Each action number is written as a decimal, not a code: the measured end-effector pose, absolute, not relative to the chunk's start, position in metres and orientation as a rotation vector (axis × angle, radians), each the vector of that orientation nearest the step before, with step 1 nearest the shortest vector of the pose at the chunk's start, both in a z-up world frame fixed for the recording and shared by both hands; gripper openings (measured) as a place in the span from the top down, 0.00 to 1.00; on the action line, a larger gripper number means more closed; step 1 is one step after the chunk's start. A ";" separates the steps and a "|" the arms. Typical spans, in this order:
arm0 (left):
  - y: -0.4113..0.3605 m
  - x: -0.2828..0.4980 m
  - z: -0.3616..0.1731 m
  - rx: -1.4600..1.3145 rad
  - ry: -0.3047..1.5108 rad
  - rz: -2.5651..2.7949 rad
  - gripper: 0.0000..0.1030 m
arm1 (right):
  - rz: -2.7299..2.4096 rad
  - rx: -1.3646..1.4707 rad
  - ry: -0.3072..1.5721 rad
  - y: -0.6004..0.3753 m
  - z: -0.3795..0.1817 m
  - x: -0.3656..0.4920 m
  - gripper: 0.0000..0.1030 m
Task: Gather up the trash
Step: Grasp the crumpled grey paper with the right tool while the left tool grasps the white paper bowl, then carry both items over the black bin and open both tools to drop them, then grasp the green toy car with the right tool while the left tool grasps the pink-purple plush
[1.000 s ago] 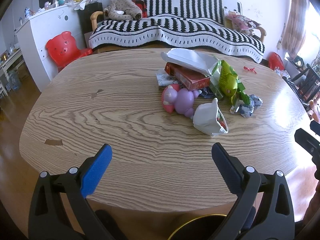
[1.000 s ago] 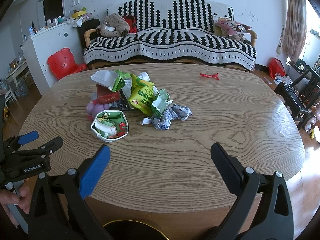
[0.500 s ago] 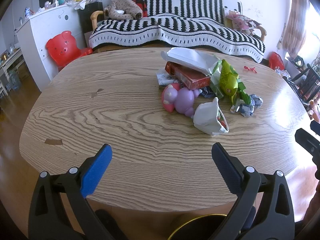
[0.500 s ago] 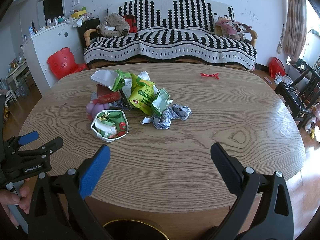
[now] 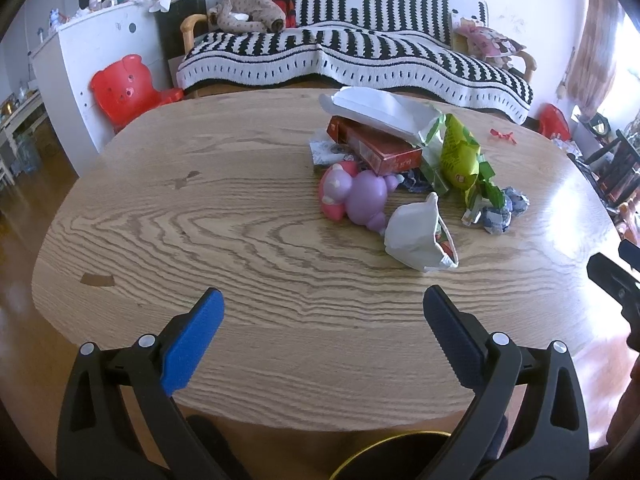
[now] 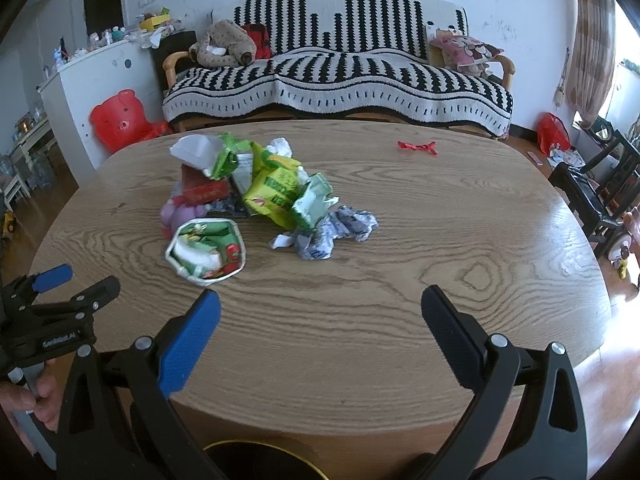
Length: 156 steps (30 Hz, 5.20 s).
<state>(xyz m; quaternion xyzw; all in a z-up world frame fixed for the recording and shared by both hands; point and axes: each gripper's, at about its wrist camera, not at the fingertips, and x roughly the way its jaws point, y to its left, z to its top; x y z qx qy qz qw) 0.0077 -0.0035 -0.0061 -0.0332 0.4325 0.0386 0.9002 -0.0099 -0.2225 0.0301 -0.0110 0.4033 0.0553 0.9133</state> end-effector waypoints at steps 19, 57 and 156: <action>-0.037 0.085 -0.047 -0.105 0.966 0.080 0.06 | 0.075 0.275 1.008 -0.287 -0.034 0.129 0.15; -0.049 0.060 -0.015 -0.044 0.817 -0.111 0.17 | 0.277 0.382 0.950 -0.301 0.011 0.061 0.67; -0.030 -0.076 -0.021 -0.067 0.987 -0.294 0.10 | 0.248 0.120 0.906 -0.237 0.013 -0.085 0.19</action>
